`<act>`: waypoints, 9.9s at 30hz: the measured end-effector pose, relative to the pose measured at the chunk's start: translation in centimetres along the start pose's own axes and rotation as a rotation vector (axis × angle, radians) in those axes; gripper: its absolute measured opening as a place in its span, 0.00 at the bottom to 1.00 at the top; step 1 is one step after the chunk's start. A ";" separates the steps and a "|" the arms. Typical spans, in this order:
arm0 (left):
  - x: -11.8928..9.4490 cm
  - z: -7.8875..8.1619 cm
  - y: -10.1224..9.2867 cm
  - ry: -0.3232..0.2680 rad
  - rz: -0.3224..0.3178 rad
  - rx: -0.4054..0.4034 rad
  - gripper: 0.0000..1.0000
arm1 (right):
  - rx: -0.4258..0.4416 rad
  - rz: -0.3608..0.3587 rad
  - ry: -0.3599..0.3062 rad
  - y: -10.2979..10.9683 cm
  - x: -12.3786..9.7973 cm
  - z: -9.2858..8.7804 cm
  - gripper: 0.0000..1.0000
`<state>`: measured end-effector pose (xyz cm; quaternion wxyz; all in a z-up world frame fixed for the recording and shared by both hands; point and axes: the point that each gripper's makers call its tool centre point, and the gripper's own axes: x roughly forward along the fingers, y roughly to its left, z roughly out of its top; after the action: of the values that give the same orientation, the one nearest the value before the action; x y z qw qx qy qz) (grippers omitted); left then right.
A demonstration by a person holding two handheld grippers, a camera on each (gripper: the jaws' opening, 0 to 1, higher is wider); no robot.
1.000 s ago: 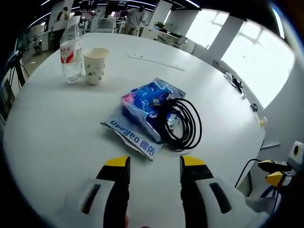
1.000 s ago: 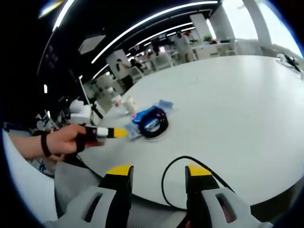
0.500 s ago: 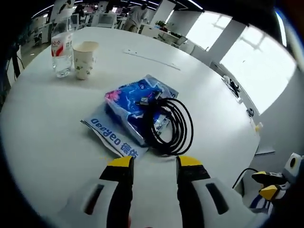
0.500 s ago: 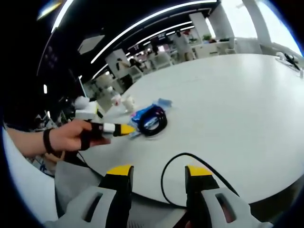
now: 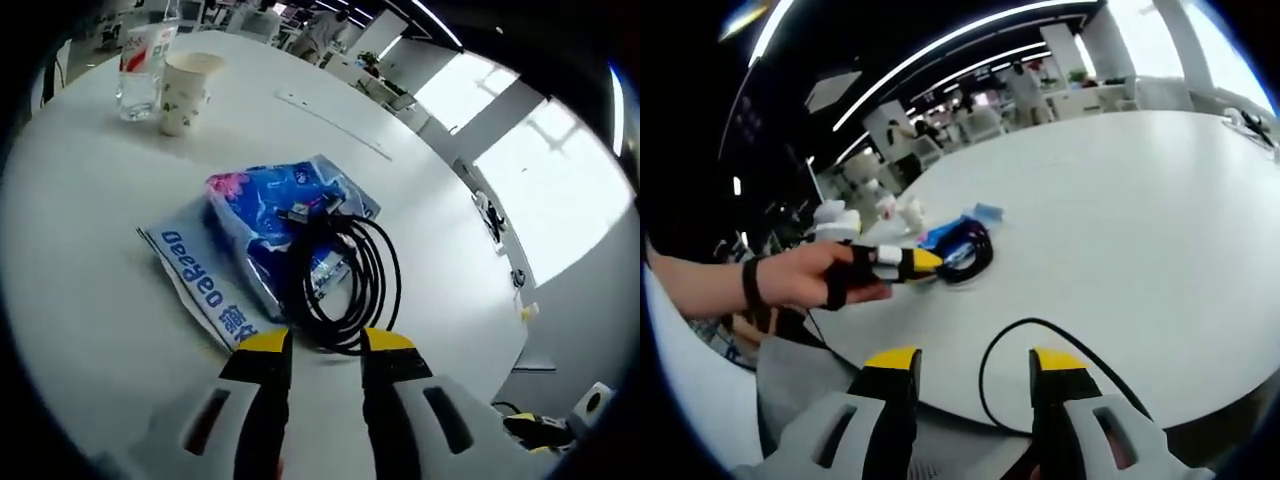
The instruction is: Arrange the tabletop items into an orderly group along one side of the table until the central work area is clear of visible clutter.
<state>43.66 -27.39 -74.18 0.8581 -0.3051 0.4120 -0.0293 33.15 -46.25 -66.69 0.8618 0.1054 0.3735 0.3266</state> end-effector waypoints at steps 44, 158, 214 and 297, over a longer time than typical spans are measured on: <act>-2.3 -0.6 0.0 -0.003 -0.047 -0.078 0.00 | -0.049 0.047 0.046 1.6 2.0 -0.5 0.42; -0.4 -8.5 -6.7 0.206 -0.134 0.138 0.00 | 0.238 -0.134 0.036 -6.0 7.4 0.1 0.04; 6.4 1.4 -6.8 0.035 -0.143 -0.093 0.10 | 0.307 -0.110 0.021 -11.0 15.7 7.8 0.14; -5.2 -3.5 2.7 -0.022 -0.008 -0.190 0.22 | 0.103 0.035 0.121 0.3 16.2 4.1 0.17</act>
<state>37.16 -25.36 -73.68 0.8297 -0.3868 0.4024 0.0099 44.18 -35.38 -73.04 0.8252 0.1360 0.4395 0.3276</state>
